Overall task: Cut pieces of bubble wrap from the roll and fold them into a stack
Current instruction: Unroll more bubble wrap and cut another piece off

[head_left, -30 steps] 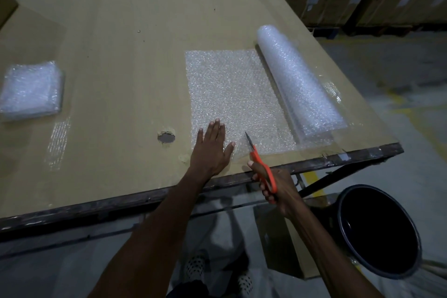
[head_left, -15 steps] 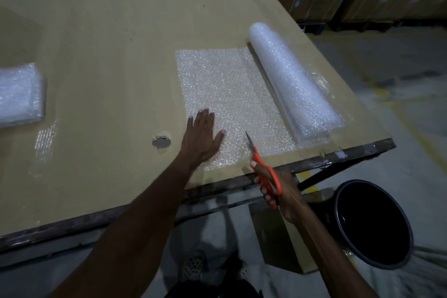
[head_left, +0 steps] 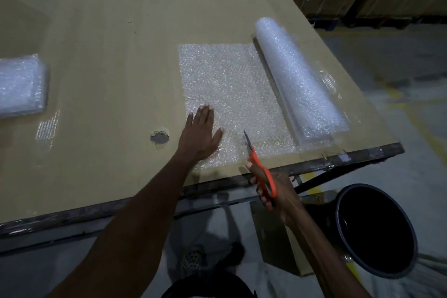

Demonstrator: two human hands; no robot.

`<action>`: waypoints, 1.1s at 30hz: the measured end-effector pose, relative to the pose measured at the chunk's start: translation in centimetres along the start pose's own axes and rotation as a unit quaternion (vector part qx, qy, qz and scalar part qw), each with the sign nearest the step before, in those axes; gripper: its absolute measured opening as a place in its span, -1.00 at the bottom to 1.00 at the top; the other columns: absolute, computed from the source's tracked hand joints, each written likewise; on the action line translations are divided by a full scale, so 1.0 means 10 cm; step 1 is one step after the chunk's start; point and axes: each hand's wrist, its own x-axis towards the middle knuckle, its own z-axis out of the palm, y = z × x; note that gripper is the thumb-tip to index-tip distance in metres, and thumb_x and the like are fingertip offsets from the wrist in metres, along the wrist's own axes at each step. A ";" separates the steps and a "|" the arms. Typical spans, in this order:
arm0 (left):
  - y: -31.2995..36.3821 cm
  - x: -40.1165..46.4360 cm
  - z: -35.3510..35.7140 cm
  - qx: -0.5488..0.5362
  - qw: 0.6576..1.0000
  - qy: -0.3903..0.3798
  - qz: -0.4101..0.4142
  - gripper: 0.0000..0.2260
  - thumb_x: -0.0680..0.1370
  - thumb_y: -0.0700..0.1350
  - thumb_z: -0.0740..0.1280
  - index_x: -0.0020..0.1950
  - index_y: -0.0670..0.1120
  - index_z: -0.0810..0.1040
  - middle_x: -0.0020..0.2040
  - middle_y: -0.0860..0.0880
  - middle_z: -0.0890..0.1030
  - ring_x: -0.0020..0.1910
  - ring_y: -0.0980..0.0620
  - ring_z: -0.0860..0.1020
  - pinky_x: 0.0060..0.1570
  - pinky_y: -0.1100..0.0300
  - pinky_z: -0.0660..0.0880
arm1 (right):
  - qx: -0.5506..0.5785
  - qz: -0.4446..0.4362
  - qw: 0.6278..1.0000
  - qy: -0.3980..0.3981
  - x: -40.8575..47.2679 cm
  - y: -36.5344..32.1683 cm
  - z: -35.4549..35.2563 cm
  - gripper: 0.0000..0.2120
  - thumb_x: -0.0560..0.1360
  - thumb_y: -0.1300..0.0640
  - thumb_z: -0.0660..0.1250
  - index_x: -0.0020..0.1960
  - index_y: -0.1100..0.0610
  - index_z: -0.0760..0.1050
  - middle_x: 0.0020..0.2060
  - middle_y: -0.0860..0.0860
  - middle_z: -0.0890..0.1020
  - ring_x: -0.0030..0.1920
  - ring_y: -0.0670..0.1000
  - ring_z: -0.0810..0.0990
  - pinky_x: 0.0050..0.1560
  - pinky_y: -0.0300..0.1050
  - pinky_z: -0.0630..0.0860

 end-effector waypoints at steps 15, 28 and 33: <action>0.02 -0.01 -0.02 -0.001 1.000 -0.007 -0.006 -0.31 0.63 0.22 -0.09 0.63 -0.20 0.01 0.64 -0.16 -0.01 0.62 -0.08 -0.07 0.56 -0.06 -0.14 | 0.014 -0.006 1.000 0.012 -0.05 0.15 -0.05 -0.43 0.41 -0.04 0.57 0.00 0.50 0.58 -0.56 0.07 0.47 -0.64 -0.05 0.34 -0.62 -0.29 0.25; 0.02 -0.09 -0.02 -0.003 1.000 -0.002 -0.007 -0.29 0.62 0.23 -0.14 0.62 -0.22 0.03 0.64 -0.18 0.01 0.62 -0.10 -0.06 0.57 -0.09 -0.12 | 0.011 -0.006 1.000 0.005 -0.05 0.13 -0.05 -0.54 0.38 -0.12 0.56 -0.15 0.31 0.62 -0.54 0.07 0.48 -0.63 -0.05 0.34 -0.62 -0.29 0.26; 0.01 -0.09 -0.02 -0.001 1.000 -0.008 -0.005 -0.30 0.63 0.22 -0.11 0.63 -0.21 0.01 0.64 -0.18 -0.01 0.62 -0.09 -0.08 0.57 -0.08 -0.13 | 0.006 -0.002 1.000 0.011 -0.01 0.04 0.01 -0.54 0.41 -0.14 0.55 -0.14 0.30 0.64 -0.52 0.07 0.51 -0.60 -0.04 0.38 -0.60 -0.28 0.28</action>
